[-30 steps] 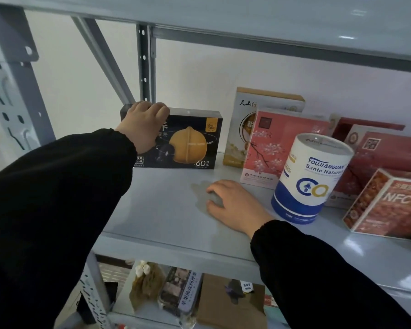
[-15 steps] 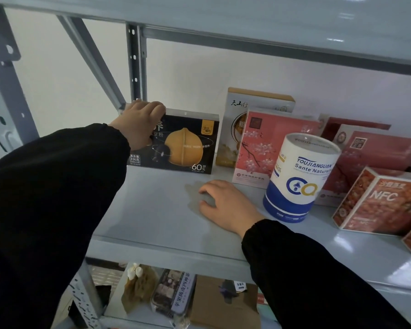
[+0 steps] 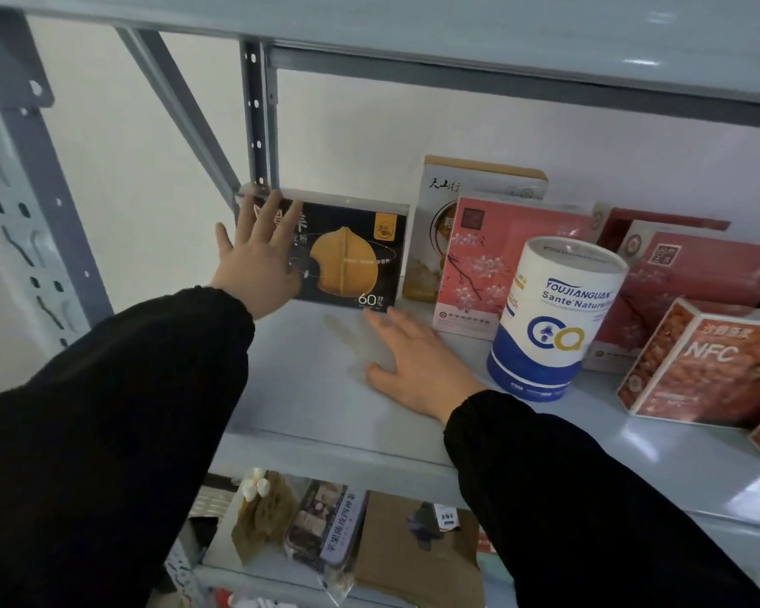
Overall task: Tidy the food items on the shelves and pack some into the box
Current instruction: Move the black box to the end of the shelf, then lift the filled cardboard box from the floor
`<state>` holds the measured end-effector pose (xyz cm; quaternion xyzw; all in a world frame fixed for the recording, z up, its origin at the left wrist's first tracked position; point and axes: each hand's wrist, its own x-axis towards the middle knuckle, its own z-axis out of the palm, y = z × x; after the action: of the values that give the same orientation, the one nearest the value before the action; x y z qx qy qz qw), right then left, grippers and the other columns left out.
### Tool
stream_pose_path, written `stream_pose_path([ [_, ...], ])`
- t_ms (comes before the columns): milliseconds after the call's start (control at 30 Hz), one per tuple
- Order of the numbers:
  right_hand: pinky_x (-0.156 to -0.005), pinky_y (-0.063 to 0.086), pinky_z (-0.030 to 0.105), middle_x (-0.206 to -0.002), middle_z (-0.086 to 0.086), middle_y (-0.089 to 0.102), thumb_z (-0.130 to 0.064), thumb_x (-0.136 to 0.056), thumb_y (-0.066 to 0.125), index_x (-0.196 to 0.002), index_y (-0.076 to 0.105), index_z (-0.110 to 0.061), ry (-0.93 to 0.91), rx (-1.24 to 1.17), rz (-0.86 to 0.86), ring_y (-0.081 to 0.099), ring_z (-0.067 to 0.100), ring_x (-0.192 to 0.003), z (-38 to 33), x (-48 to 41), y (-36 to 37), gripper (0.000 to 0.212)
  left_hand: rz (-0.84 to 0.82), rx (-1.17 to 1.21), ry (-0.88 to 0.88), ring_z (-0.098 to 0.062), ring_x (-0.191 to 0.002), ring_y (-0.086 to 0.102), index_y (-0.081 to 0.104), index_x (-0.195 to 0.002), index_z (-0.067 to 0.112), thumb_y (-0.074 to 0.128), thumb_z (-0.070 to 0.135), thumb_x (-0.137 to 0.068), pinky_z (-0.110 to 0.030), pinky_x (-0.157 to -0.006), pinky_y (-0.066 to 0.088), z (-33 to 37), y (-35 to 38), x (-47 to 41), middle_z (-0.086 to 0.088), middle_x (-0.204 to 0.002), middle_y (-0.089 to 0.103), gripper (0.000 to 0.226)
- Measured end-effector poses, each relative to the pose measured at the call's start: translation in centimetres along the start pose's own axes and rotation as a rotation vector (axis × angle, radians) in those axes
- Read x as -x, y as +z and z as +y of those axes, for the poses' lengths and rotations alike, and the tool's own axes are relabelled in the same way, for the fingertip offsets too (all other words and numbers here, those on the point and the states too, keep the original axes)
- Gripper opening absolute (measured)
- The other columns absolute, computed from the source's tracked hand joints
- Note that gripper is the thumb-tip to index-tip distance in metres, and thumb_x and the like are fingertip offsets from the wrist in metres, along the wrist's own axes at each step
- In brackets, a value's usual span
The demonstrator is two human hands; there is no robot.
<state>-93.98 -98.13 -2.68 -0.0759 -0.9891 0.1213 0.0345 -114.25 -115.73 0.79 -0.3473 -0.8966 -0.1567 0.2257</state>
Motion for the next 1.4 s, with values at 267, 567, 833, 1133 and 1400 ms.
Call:
stream_pose_path([
  [267,-0.127,-0.007,0.056,-0.173,0.002,-0.019,-0.066,-0.099,0.041,-0.163,-0.008,-0.045,-0.044,0.048,0.044,-0.020,0.026,-0.159,-0.3,0.3,-0.1,0.083,-0.394,-0.041,-0.244,-0.031,-0.159,-0.016,-0.009,-0.164,0.039,0.036,0.078,-0.094,-0.066,-0.123,-0.005,4.4,0.7,9.2,0.001,-0.173,-0.016,0.092],
  [567,-0.128,-0.004,0.054,-0.174,0.002,-0.014,-0.069,-0.101,0.034,-0.164,-0.001,-0.046,-0.311,0.075,-0.040,-0.016,0.026,-0.160,-5.0,1.9,0.7,0.076,-0.286,-0.116,-0.408,-0.027,-0.160,-0.008,0.008,-0.165,0.037,0.036,0.066,-0.101,-0.064,-0.125,-0.006,6.5,-4.2,18.6,-0.001,-0.174,0.002,0.077],
  [833,-0.128,-0.004,0.053,-0.174,0.004,-0.013,-0.061,-0.098,0.043,-0.164,0.000,-0.044,-0.739,-0.018,-0.043,-0.017,0.028,-0.160,-13.5,8.2,5.2,0.081,-0.078,-0.076,-0.641,-0.032,-0.160,0.001,0.015,-0.165,0.032,0.051,0.043,-0.102,-0.062,-0.127,0.007,7.4,-6.9,31.7,-0.005,-0.173,0.011,0.073],
  [1133,-0.130,0.001,0.051,-0.173,0.002,-0.017,-0.061,-0.100,0.047,-0.165,0.003,-0.042,-0.886,-0.081,-0.358,-0.016,0.027,-0.160,-18.9,11.7,21.2,0.081,-0.204,-0.064,-1.026,-0.034,-0.158,0.010,0.019,-0.164,0.032,0.050,0.052,-0.097,-0.063,-0.125,0.014,2.6,-1.8,49.0,-0.008,-0.171,0.020,0.077],
  [1400,-0.128,0.004,0.042,-0.174,0.002,-0.015,-0.053,-0.100,0.053,-0.165,0.007,-0.038,-0.689,-0.023,-0.648,-0.013,0.024,-0.160,-20.4,9.0,37.1,0.081,-0.455,0.117,-1.198,-0.034,-0.158,0.012,0.015,-0.166,0.026,0.057,0.045,-0.099,-0.055,-0.126,0.016,-4.1,8.0,60.5,-0.010,-0.171,0.019,0.081],
])
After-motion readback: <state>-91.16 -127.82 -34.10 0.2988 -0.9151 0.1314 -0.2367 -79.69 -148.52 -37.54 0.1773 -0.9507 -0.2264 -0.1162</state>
